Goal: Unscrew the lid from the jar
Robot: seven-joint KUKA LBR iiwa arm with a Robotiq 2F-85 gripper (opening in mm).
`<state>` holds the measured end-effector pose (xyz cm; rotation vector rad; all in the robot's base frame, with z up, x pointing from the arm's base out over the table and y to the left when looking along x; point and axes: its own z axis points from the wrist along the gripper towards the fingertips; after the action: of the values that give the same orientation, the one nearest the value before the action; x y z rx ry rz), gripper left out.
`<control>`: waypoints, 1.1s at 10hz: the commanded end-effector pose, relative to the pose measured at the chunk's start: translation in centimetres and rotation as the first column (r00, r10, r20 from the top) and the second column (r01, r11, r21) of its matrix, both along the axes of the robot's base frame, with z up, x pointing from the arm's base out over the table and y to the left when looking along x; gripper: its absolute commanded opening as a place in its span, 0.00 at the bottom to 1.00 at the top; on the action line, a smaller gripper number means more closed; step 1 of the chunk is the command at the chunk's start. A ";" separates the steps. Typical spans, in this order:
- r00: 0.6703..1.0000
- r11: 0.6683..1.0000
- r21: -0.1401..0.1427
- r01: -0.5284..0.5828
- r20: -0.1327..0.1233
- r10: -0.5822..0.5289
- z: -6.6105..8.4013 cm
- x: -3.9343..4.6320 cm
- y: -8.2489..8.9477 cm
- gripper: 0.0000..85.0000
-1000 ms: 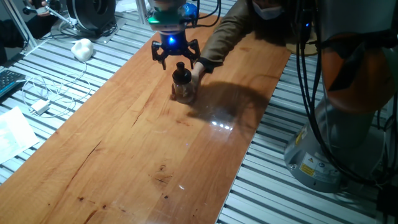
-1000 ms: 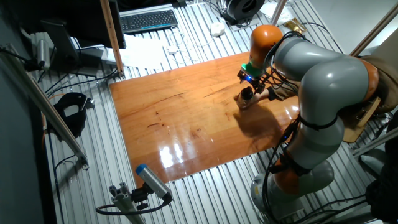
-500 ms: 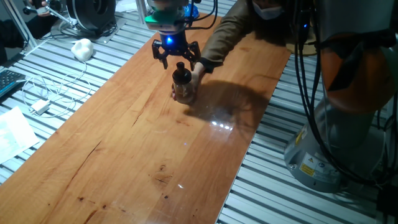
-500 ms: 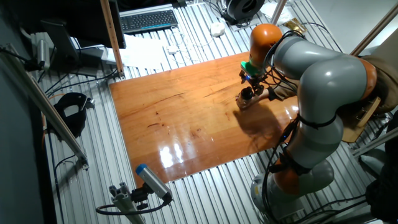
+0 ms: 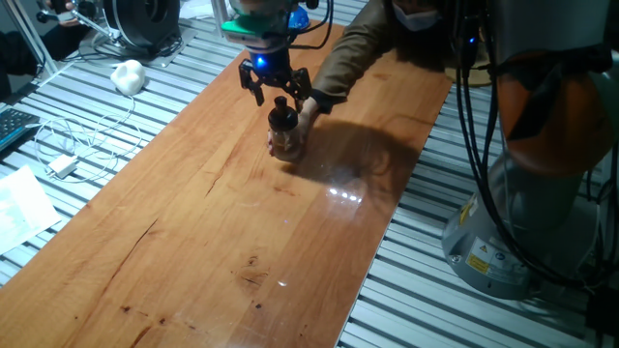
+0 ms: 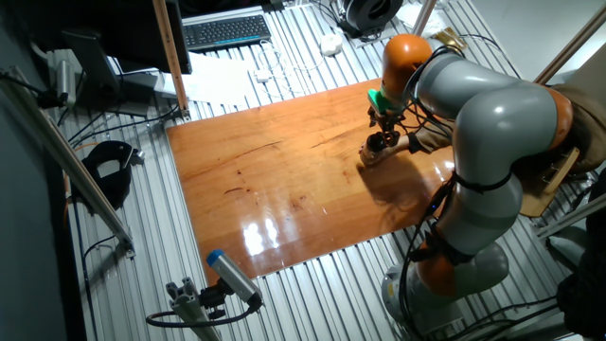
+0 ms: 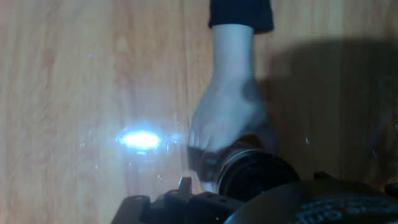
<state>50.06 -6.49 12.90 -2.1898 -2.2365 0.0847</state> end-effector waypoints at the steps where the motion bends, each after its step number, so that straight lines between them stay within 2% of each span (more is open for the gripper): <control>1: 0.985 0.984 0.008 0.175 -0.005 -0.175 -0.2 0.02 0.0 1.00; 3: 0.991 0.991 0.009 0.135 -0.019 -0.134 -0.5 -0.01 0.1 1.00; 9: 0.995 0.996 0.032 0.078 -0.061 -0.076 -0.8 -0.06 0.3 1.00; 11: 0.995 0.998 0.021 0.066 -0.070 -0.064 -0.9 -0.08 0.3 1.00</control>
<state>49.97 -6.19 11.97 -2.2090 -2.1163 0.1350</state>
